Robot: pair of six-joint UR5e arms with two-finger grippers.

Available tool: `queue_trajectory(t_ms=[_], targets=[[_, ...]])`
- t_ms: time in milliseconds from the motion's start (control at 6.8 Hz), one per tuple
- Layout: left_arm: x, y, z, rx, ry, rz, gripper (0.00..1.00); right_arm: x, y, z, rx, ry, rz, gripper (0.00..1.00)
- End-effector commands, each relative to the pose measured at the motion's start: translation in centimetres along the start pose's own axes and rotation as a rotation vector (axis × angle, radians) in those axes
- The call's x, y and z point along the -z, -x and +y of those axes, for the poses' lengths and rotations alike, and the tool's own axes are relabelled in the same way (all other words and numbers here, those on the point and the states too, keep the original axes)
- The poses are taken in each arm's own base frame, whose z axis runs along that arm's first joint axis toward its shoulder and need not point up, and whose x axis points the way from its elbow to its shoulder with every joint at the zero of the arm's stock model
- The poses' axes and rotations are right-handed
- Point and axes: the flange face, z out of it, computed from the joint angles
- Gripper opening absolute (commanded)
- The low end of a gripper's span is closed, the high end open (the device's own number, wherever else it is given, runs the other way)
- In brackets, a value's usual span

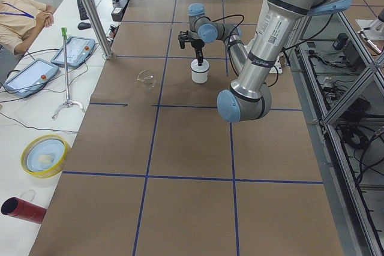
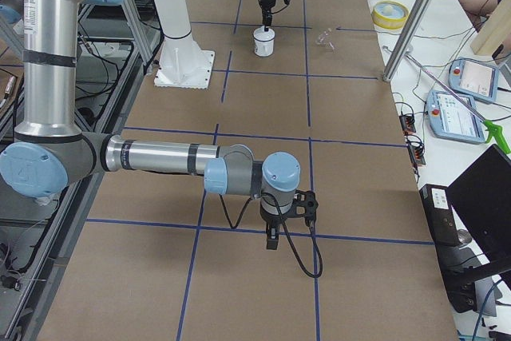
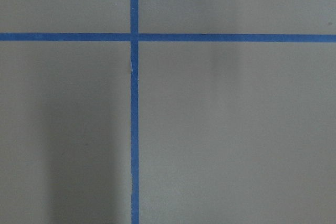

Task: Place funnel on cup
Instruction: 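Lower the left gripper and grasp the white lid's knob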

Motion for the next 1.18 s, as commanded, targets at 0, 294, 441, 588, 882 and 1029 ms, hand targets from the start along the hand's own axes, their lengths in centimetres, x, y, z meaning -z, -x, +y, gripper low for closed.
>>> queue_trajectory(t_ms=[0,294,441,588,882,1029], targets=[[-0.2,-0.2,0.5,-0.003,0.008,0.002,0.59,0.0,0.0,0.0,0.000,0.000,0.000,1.00],[0.0,-0.2,0.5,-0.003,0.006,0.005,0.14,0.0,0.0,0.0,0.000,0.000,0.000,1.00],[0.3,-0.3,0.6,-0.003,0.003,0.010,0.00,0.0,0.0,0.0,0.000,0.000,0.000,1.00],[0.5,-0.3,0.7,0.009,0.003,0.012,0.00,0.0,0.0,0.0,0.000,0.000,0.000,1.00],[4.1,0.8,0.6,0.034,-0.022,0.019,0.00,0.0,0.0,0.0,0.000,0.000,0.000,1.00],[6.6,1.5,1.0,0.043,-0.037,0.027,0.00,0.0,0.0,0.0,0.000,0.000,0.000,1.00]])
